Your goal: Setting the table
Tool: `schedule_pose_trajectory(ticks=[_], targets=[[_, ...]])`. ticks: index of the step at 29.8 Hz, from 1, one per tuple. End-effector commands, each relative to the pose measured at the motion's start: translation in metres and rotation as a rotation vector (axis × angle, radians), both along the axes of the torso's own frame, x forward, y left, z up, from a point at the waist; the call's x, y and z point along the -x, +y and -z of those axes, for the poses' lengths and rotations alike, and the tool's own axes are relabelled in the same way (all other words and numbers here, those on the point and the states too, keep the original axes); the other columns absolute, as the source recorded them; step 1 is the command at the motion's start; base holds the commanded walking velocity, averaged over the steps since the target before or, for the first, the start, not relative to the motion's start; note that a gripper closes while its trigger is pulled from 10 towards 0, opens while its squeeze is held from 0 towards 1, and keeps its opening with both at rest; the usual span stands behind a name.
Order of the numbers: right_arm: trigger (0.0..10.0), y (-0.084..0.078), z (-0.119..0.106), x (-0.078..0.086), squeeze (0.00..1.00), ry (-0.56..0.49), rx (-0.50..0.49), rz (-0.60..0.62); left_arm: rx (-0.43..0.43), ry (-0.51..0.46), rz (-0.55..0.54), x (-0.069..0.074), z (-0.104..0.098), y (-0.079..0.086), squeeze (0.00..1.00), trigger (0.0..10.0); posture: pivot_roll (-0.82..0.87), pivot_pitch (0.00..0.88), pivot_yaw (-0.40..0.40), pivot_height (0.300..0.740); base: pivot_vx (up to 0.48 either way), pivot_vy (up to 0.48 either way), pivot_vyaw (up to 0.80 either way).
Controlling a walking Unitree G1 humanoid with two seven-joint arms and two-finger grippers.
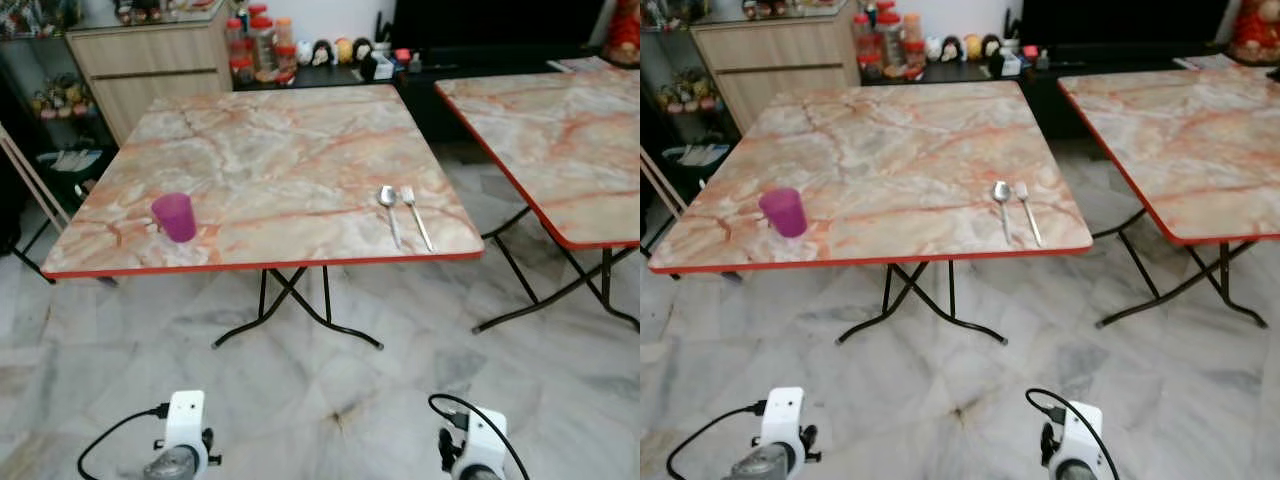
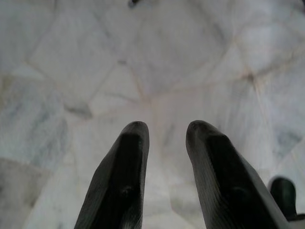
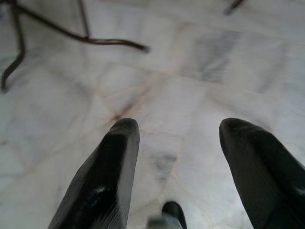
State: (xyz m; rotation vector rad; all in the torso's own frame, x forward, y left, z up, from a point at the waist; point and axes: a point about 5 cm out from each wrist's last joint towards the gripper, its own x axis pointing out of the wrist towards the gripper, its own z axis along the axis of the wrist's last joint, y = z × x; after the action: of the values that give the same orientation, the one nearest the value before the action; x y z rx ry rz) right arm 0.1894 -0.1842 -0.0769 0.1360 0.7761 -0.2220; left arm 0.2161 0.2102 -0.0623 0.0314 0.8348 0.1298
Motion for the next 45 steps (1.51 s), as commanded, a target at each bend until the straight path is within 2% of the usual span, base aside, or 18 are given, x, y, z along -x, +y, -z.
schedule_pose_trajectory(ticks=[1, 22, 26, 31, 36, 41, 45], targets=[[10.0, -0.002, 0.0, 0.001, 0.0, 0.005, 0.0, 0.003, 0.001, -0.007, -0.001, -0.002, -0.001, -0.002, 0.0, 10.0, -0.04, 0.0, 0.044, 0.74, 0.356, 0.0, 0.0], [10.0, -0.007, -0.001, 0.0, 0.0, 0.01, 0.031, -0.034, 0.004, 0.007, 0.001, 0.001, 0.002, -0.005, 0.0, 10.0, -0.05, 0.0, 0.034, 0.74, 0.332, 0.0, 0.12], [10.0, -0.007, -0.001, -0.001, 0.0, 0.008, 0.035, -0.044, 0.005, 0.021, 0.01, 0.004, 0.004, -0.005, 0.0, 10.0, -0.05, 0.0, 0.033, 0.74, 0.0, 0.0, 0.0], [10.0, -0.003, -0.002, 0.0, 0.0, -0.015, 0.054, -0.112, 0.0, 0.042, 0.009, 0.011, 0.007, -0.004, 0.0, 10.0, -0.05, 0.0, 0.028, 0.74, 0.0, 0.0, 0.0], [10.0, -0.001, -0.001, 0.007, 0.0, -0.055, 0.112, -0.193, -0.002, 0.055, 0.009, 0.017, 0.01, -0.004, 0.0, 10.0, -0.05, 0.0, 0.022, 0.74, 0.0, 0.0, 0.0], [10.0, -0.007, -0.01, 0.01, 0.0, -0.177, 0.197, -0.24, -0.004, 0.062, 0.011, 0.02, 0.012, -0.003, 0.0, 10.0, -0.06, 0.0, 0.018, 0.74, 0.0, 0.0, 0.0], [10.0, -0.011, -0.014, 0.013, 0.0, -0.234, 0.235, -0.252, -0.005, 0.065, 0.016, 0.021, 0.012, -0.003, 0.0, 10.0, -0.07, 0.0, 0.016, 0.74, 0.0, 0.0, 0.0]])
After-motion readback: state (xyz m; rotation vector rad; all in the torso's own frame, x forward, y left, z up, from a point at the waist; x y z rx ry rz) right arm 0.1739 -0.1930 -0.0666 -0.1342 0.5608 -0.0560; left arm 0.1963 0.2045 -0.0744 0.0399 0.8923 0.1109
